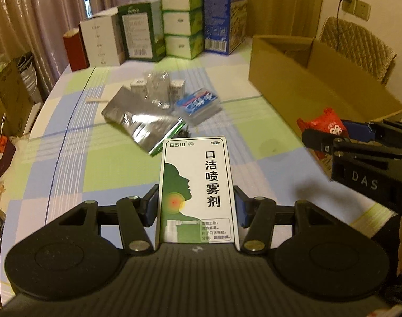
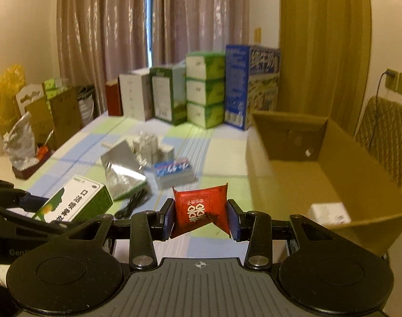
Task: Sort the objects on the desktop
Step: 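Carry both items to the cardboard box and release them inside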
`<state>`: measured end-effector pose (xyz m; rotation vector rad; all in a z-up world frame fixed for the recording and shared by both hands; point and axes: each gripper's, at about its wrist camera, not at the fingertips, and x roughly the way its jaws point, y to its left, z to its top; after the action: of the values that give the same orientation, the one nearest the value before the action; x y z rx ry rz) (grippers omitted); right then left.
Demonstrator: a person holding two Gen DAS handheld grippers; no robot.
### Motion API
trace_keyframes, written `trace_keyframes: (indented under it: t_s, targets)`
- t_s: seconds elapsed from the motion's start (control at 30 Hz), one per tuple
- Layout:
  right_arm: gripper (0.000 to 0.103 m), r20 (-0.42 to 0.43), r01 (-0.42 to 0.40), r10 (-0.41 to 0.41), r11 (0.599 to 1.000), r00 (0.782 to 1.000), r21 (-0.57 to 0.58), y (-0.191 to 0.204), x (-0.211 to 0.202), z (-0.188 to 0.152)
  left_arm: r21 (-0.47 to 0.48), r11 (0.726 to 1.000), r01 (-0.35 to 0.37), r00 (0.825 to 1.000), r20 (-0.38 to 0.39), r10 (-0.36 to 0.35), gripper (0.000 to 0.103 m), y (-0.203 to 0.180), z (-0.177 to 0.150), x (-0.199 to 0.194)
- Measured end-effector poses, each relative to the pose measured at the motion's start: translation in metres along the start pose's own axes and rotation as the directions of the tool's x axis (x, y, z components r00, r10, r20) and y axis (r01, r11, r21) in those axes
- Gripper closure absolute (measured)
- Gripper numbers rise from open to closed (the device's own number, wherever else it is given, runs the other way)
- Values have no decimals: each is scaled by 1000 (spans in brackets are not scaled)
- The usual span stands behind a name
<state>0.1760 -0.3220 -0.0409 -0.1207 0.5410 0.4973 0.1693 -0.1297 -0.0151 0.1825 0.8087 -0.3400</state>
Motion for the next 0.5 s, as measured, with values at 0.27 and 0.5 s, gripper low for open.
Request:
trace_keyframes:
  t_s: [0.27,0.5]
  targets:
    - [64,42,65,-67,997,997,39,-43,-30,16,66,997,36,998,47,-39,53,-39,25,-22]
    - [64,49,150,-154,986,987,79,-91,-45,20,125,986,110,991,62,-118,53,-81,46,-23]
